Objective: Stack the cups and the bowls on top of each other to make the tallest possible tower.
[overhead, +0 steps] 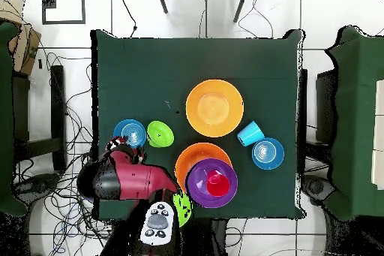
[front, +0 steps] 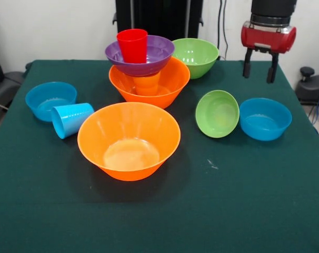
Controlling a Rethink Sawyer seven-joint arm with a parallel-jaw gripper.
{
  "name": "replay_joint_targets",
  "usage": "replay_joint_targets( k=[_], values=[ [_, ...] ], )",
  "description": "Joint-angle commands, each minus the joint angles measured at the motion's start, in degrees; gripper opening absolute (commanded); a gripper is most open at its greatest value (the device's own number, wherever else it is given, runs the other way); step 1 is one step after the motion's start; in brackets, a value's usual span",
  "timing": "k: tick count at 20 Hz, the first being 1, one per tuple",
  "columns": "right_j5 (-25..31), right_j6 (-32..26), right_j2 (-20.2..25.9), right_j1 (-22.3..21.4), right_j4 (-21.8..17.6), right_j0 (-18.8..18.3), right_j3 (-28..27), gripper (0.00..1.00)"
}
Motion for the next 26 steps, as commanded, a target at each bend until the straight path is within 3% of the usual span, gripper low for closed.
replay_joint_targets(
  k=[1,6,20,26],
  values=[
    [-0.2,13.9,3.7,1.7,5.3,2.4,2.3,1.00],
    [-1.3,13.8,1.4,2.7,6.9,2.4,3.8,1.00],
    [-1.1,12.0,2.5,3.5,8.1,-1.7,3.5,1.00],
    [-3.4,13.6,1.4,5.9,9.5,0.5,2.4,1.00]
  ],
)
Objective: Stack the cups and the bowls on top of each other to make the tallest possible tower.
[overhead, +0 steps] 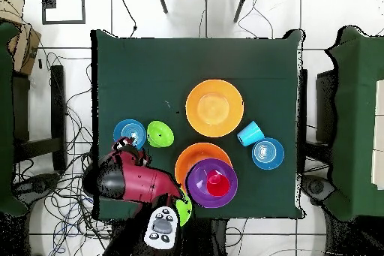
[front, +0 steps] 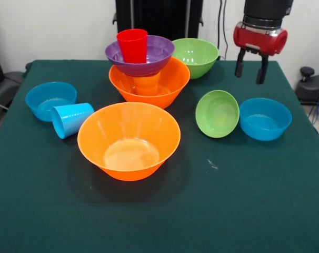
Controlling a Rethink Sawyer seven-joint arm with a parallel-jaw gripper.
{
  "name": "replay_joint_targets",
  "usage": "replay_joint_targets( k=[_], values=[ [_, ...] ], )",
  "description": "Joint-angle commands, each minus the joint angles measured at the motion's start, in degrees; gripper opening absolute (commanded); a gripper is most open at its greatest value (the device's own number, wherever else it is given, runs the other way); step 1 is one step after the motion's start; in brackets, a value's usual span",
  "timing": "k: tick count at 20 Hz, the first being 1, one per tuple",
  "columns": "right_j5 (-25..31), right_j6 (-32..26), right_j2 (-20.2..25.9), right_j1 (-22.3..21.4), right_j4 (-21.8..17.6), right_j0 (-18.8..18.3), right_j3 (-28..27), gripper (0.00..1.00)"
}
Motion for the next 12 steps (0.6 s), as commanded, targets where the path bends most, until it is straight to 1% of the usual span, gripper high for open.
replay_joint_targets(
  k=[1,5,9,12],
  values=[
    [-3.8,12.6,3.7,5.2,3.2,0.1,0.7,1.00],
    [-5.0,12.2,4.4,6.6,3.1,-0.7,0.0,1.00],
    [-5.5,11.9,3.6,9.0,4.0,0.0,-1.2,1.00],
    [-7.3,12.3,4.5,10.5,4.1,-0.7,-1.3,1.00]
  ],
)
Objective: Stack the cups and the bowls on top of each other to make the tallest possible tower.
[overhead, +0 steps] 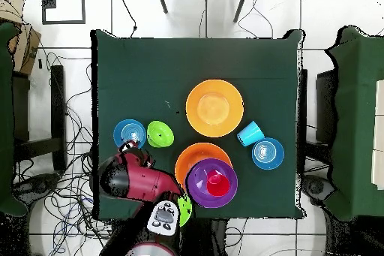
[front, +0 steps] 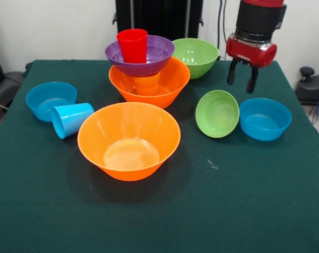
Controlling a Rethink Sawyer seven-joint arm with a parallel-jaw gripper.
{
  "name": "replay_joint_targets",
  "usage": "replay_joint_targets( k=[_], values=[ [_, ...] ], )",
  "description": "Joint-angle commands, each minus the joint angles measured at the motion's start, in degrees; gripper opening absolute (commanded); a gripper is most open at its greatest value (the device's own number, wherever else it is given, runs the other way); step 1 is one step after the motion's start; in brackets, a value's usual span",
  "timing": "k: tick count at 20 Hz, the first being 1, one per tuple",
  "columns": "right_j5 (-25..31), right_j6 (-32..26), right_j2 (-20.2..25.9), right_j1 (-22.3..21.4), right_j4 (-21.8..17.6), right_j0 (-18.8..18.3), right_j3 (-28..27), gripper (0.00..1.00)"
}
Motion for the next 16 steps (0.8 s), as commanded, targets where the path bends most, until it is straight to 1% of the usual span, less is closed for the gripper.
replay_joint_targets(
  k=[1,6,12,16],
  values=[
    [-4.9,12.3,4.7,5.0,2.4,-1.0,-0.6,1.00],
    [-5.4,12.6,5.6,5.2,2.5,-1.5,-0.3,1.00],
    [-5.8,13.6,5.1,6.3,4.7,1.2,-1.3,1.00],
    [-5.4,13.5,4.8,6.1,5.7,1.7,-1.5,1.00]
  ],
)
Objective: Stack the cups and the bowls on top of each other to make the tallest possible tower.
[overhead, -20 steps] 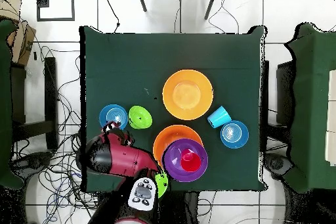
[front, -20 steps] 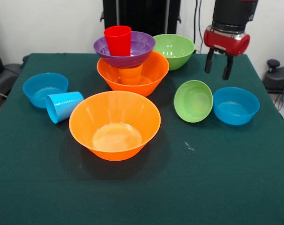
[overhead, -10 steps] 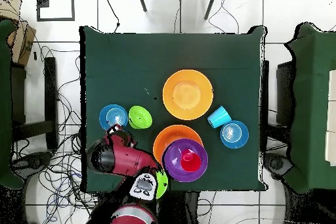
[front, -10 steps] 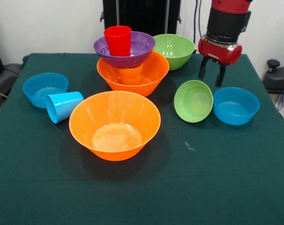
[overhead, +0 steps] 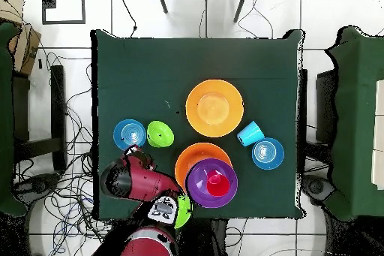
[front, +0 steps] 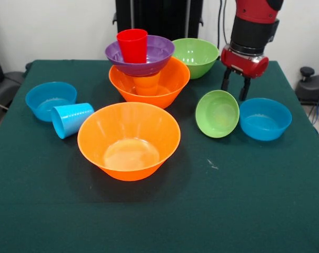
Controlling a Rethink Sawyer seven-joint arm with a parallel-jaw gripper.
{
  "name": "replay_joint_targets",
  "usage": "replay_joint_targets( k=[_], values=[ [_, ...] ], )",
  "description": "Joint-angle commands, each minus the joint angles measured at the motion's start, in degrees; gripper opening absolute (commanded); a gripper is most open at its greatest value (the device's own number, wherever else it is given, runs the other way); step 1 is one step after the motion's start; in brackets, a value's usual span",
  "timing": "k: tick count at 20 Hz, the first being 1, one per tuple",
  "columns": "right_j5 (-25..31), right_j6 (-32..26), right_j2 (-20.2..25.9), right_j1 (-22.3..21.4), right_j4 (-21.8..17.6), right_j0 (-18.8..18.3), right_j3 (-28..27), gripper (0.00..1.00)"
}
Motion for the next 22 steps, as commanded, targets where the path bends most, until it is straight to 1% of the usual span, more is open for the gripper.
replay_joint_targets(
  k=[1,3,6,8,11,16,22],
  values=[
    [-2.7,13.5,4.7,1.2,4.3,1.3,-1.5,1.00],
    [-2.2,13.5,4.5,1.0,5.0,1.8,-1.5,1.00],
    [-0.6,13.5,3.5,0.1,6.6,3.4,-1.5,1.00],
    [-0.2,13.2,3.4,-0.2,7.1,3.8,-1.6,1.00],
    [1.1,12.3,2.0,-0.5,8.3,5.4,-2.7,1.00],
    [1.2,11.4,2.6,-1.3,7.9,4.4,-1.9,1.00],
    [-1.9,10.9,4.8,0.9,6.2,1.8,-2.5,1.00]
  ],
)
